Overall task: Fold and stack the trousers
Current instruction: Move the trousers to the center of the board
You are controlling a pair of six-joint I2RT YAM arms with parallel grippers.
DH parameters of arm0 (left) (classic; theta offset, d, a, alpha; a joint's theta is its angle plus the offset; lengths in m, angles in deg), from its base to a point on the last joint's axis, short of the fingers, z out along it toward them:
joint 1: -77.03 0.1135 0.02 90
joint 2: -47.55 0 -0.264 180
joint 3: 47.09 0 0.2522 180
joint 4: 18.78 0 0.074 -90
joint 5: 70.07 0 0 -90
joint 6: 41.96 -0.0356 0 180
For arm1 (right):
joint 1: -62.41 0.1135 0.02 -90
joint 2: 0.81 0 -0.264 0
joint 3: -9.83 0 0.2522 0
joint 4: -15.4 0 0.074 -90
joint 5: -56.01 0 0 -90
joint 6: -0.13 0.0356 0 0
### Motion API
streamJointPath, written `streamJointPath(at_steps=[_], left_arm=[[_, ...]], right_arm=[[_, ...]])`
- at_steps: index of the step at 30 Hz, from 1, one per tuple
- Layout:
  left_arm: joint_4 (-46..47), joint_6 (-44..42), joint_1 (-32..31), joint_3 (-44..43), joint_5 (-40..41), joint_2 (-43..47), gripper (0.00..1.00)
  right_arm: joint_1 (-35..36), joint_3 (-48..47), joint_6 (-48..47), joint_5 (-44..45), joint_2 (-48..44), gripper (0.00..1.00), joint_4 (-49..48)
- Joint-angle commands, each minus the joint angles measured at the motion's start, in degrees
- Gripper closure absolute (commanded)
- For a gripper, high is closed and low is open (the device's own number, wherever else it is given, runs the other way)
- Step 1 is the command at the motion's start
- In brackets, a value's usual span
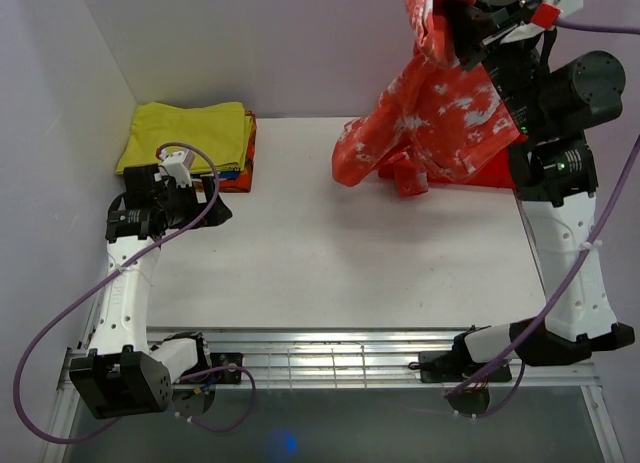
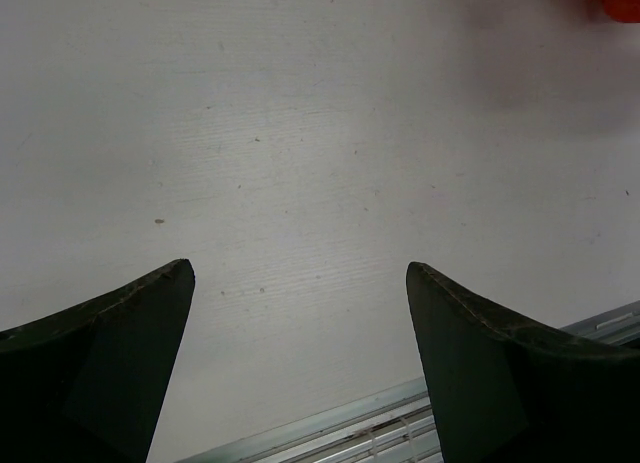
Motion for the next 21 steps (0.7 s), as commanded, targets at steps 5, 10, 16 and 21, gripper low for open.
streamJointPath(at_steps=[5, 10, 16, 21], left_arm=[[6.9, -0.2, 0.2, -0.2, -7.2, 3.1, 0.02], [10.7, -1.3, 0.2, 0.8, -8.7, 4.7, 0.02], [6.7, -3.8, 0.2, -1.8, -11.0, -0.5, 0.02], [6.6, -1.8, 0.2, -2.1, -12.1, -2.6, 0.03]], right_arm=[[5.5, 10.5, 5.1, -3.9, -9.5, 0.92, -4.3], [7.8, 29.2, 8.8, -9.9, -16.7, 0.92, -2.1], [16.6, 50.7, 5.4, -12.5, -19.6, 0.92, 2.8], [25.7, 53.3, 3.3, -9.5, -13.1, 0.92, 1.7]])
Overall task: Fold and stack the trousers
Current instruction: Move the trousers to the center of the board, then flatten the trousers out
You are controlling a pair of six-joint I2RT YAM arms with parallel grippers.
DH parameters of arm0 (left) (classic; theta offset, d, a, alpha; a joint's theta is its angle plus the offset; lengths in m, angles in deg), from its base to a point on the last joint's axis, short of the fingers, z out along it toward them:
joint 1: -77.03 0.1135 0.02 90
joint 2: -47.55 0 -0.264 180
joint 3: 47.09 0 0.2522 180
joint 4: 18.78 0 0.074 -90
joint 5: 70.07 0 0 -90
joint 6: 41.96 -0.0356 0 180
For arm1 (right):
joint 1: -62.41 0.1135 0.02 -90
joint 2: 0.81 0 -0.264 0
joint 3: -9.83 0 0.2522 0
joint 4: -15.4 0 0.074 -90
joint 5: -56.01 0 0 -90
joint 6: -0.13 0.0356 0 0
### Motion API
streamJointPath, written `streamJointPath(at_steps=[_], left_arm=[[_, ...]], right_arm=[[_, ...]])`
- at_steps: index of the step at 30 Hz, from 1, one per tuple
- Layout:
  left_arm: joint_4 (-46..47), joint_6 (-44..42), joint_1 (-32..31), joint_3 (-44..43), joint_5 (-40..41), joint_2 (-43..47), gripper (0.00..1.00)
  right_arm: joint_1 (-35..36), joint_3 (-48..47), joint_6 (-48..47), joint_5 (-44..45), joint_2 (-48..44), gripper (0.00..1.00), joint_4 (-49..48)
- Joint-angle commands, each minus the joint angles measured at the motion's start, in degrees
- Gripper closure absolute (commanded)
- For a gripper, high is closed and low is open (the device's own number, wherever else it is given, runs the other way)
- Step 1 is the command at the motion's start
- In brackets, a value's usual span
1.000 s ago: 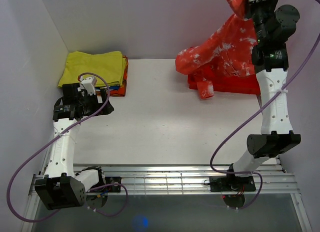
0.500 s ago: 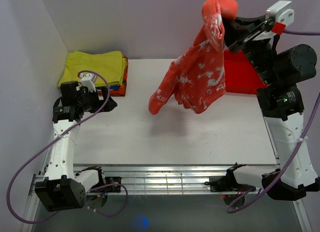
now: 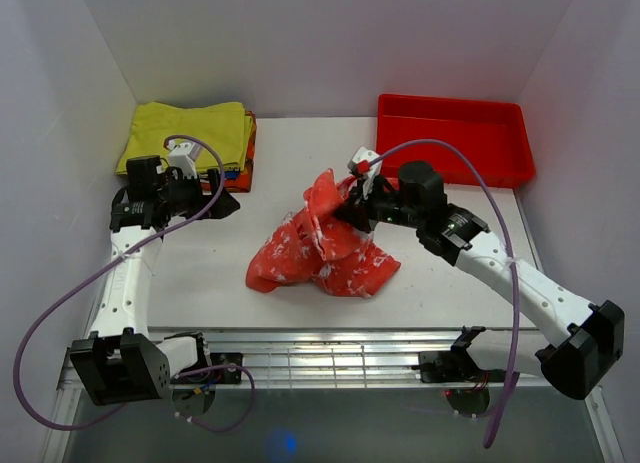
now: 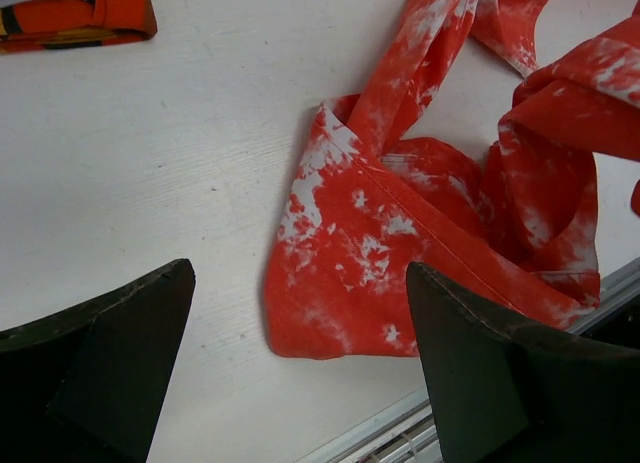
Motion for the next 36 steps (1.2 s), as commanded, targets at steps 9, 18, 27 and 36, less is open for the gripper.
streamJointPath(at_steps=[9, 18, 27, 36], left_arm=[[-0.7, 5.9, 2.5, -3.9, -8.1, -3.2, 0.03], [5.3, 14.2, 14.6, -5.1, -24.4, -7.2, 0.03], [-5.9, -8.5, 15.4, -6.1, -21.7, -5.2, 0.03], [-13.4, -23.9, 12.4, -7.4, -21.0, -7.4, 0.03]], right_arm=[[12.1, -11.7, 1.1, 0.6, 13.6, 0.86, -10.9], [12.1, -42.2, 3.4, 4.8, 38.3, 0.37, -0.1], [-5.3, -35.8, -7.2, -6.4, 28.8, 0.02, 24.3], [-14.1, -9.4, -27.8, -1.7, 21.3, 0.03, 35.0]])
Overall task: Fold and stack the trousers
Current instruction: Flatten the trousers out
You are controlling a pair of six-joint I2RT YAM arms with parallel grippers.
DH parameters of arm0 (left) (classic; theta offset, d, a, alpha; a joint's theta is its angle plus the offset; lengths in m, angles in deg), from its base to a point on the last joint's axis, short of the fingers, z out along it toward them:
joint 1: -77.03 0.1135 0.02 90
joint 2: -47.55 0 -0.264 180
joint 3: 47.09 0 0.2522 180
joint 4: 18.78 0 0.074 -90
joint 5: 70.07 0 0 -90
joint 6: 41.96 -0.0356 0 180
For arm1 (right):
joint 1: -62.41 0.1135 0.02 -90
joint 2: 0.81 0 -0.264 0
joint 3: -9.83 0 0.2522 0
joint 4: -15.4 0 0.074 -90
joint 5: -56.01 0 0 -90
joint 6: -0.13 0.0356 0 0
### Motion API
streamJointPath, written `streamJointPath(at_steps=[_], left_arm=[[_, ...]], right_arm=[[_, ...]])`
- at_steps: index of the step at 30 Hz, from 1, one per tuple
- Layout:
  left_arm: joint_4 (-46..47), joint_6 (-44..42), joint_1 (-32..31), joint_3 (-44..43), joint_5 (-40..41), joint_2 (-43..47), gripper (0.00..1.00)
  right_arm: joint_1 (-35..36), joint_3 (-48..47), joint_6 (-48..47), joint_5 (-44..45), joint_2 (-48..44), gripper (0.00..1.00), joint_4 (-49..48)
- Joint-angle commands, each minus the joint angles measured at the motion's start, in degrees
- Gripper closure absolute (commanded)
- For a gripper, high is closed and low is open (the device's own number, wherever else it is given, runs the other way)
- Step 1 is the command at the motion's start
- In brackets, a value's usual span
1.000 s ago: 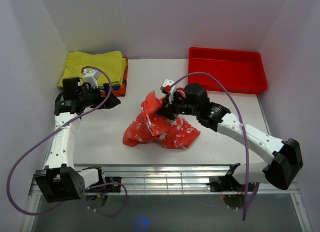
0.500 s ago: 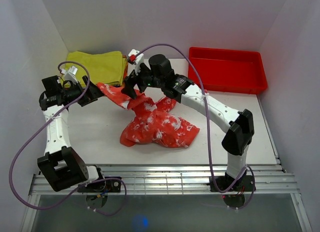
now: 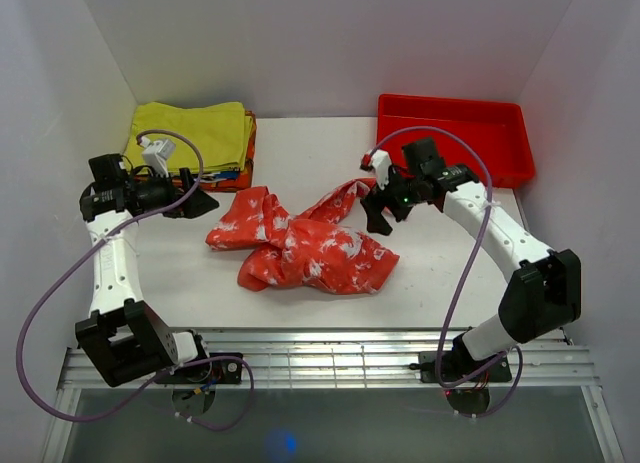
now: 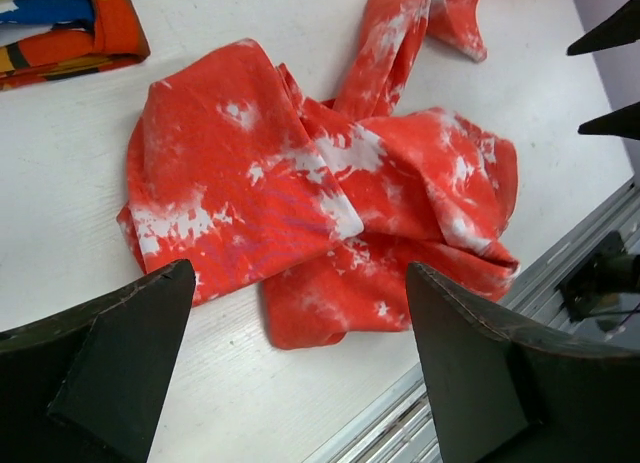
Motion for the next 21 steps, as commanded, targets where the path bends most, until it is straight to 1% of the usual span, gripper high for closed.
streamJointPath(at_steps=[1, 2, 4, 6, 10, 12, 14, 15, 16, 18, 19, 20, 21], left_arm=[[-6.5, -10.9, -3.1, -1.9, -0.5, 0.1, 0.04], [-7.2, -12.9, -4.1, -1.9, 0.2, 0.1, 0.04], [-7.9, -13.8, -6.1, -1.7, 2.4, 0.4, 0.04], [-8.0, -13.9, -7.2, -1.6, 2.9, 0.7, 0.04], [-8.0, -14.1, -8.8, -2.2, 3.0, 0.7, 0.04], [-7.9, -14.4, -10.9, -2.7, 3.2, 0.2, 0.04], [-8.0, -14.5, -12.9, -3.2, 4.3, -0.8, 0.04], [-7.8, -14.5, -15.0, -3.5, 5.1, -1.4, 0.04], [-6.9, -13.9, -15.8, -3.6, 5.8, -1.8, 0.04], [-6.4, -13.7, -17.3, -3.8, 6.9, -3.6, 0.04], [-5.7, -13.3, -17.6, -3.8, 7.1, -4.3, 0.03], [-5.2, -13.1, -18.0, -3.8, 7.3, -4.7, 0.03], [-4.8, -12.9, -18.7, -3.8, 7.8, -5.4, 0.03]], right_arm=[[-0.4, 7.6, -6.3, 1.4, 2.5, 0.02, 4.5], [-0.7, 8.6, -5.3, 2.1, 3.2, 0.01, 2.4], [-1.7, 10.0, -3.1, 3.7, 4.4, 0.00, -0.1], [-2.2, 11.7, -2.3, 5.9, 6.4, 0.05, -3.5], [-2.7, 15.3, -1.5, 11.3, 8.8, 0.08, -8.8], [-2.7, 16.7, -1.0, 13.3, 11.1, 0.10, -9.4], [-2.7, 17.5, -1.5, 12.5, 12.2, 0.17, -8.5], [-2.7, 18.3, -1.7, 9.9, 12.1, 0.20, -7.9], [-2.8, 18.8, -2.2, 8.1, 11.8, 0.28, -7.3], [-2.7, 19.6, -3.9, 2.4, 10.4, 0.37, -4.4], [-2.8, 19.6, -4.4, 0.9, 10.0, 0.50, -3.4], [-2.7, 19.4, -5.3, -0.2, 8.6, 0.61, -1.2], [-2.7, 19.0, -6.2, -0.7, 7.6, 0.75, -0.4]])
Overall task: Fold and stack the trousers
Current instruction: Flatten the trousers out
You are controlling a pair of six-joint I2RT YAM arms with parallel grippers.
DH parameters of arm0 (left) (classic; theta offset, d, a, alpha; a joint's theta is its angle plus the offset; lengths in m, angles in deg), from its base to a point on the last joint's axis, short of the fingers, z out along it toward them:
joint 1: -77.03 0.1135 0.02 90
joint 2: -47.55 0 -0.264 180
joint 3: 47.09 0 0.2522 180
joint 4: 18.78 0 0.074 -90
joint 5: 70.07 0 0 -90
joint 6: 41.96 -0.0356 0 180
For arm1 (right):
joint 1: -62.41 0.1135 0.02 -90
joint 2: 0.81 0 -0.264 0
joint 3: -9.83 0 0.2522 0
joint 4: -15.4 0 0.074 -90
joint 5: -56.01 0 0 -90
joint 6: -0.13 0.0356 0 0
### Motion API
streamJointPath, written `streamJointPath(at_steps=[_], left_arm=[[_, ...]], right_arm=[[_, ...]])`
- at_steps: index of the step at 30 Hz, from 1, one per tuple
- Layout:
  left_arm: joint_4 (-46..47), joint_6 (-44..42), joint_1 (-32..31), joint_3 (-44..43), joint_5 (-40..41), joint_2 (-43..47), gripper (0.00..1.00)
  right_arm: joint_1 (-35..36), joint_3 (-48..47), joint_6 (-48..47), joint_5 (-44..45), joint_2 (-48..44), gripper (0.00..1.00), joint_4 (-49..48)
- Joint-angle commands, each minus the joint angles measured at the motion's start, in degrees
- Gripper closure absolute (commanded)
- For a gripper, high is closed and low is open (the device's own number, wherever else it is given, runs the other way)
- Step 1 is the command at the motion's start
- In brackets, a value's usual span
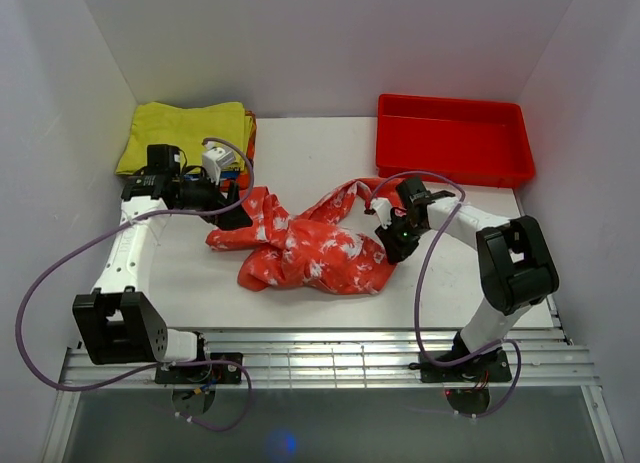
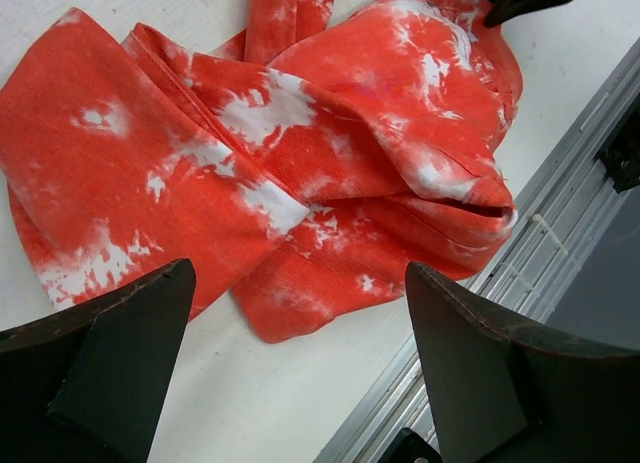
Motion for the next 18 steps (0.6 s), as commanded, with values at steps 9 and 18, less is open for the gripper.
streamJointPath(at_steps=[9, 18], left_arm=[[16.0, 6.5, -6.6, -3.1, 3.9, -1.8, 0.03], [22.7, 15.7, -25.8, -30.8, 20.7, -31.1, 0.11]], right_arm=[[-0.3, -17.5, -5.0, -2.3, -19.7, 0.92, 15.3], [-0.3, -15.4, -7.7, 5.9, -32.0, 0.92, 18.6]])
